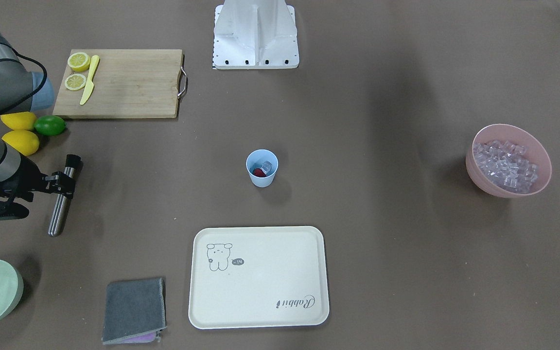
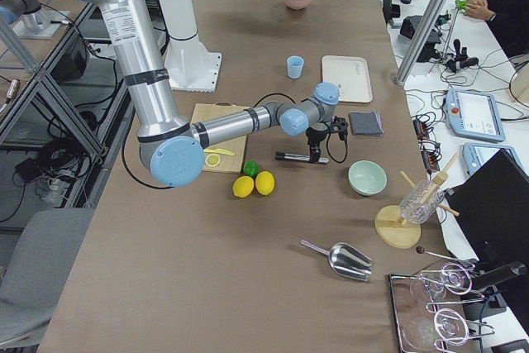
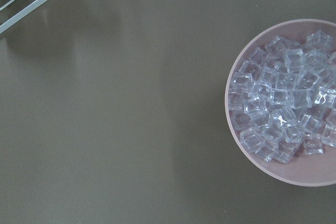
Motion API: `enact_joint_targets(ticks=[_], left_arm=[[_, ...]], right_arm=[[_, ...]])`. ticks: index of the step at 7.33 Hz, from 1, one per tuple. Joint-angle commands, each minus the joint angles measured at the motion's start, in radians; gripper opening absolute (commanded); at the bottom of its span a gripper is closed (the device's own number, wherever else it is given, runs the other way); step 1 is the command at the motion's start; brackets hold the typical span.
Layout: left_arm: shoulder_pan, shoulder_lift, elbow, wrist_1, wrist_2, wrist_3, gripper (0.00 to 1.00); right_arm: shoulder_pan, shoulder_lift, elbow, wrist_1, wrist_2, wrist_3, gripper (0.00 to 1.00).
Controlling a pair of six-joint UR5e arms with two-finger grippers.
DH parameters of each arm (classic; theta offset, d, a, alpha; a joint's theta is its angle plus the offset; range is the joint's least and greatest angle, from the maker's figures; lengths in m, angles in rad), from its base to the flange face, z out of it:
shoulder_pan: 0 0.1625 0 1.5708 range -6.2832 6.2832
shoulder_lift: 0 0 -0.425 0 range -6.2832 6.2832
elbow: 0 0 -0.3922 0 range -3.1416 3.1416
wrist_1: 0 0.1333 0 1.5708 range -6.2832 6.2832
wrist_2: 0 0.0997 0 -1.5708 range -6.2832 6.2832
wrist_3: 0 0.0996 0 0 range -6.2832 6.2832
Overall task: Mash ice and strawberries in cup
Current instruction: 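Move the right gripper to the upright metal muddler and grasp it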
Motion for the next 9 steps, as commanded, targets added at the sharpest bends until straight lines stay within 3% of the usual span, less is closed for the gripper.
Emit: enact_joint_targets(ticks=[1,2,3,4,5,6,7,9], left_arm=[[-0.002,0.012,-0.021,0.0,0.006,-0.001,0.98],[-0.012,0.012,-0.027,0.0,0.006,-0.001,0.98],[-0.023,0.012,-0.029,0.0,0.007,-0.001,0.98],[-0.025,0.012,-0.033,0.0,0.007,-0.001,0.98],[-0.034,0.009,-0.035,0.0,0.007,0.0,0.98],[-0.038,0.009,-0.039,0.0,0.007,0.0,0.98],[-0.038,0.009,-0.038,0.002,0.007,-0.001,0.98],[-0.054,0.012,-0.038,0.0,0.0,0.0,0.98]], right_arm=[[-0.009,0.013,-0.038,0.025,0.0,0.001,0.84],[-0.015,0.01,-0.045,0.028,0.002,0.001,0.81],[-0.013,0.007,-0.045,0.027,0.001,0.001,0.53],[-0.013,0.005,-0.046,0.027,0.0,0.001,0.19],[-0.013,0.005,-0.061,0.028,0.005,0.001,0.15],[-0.01,0.008,-0.054,0.028,0.011,-0.003,0.0],[0.003,0.019,-0.013,0.027,0.016,0.001,0.0],[0.01,0.005,0.197,0.027,-0.013,0.003,0.0]])
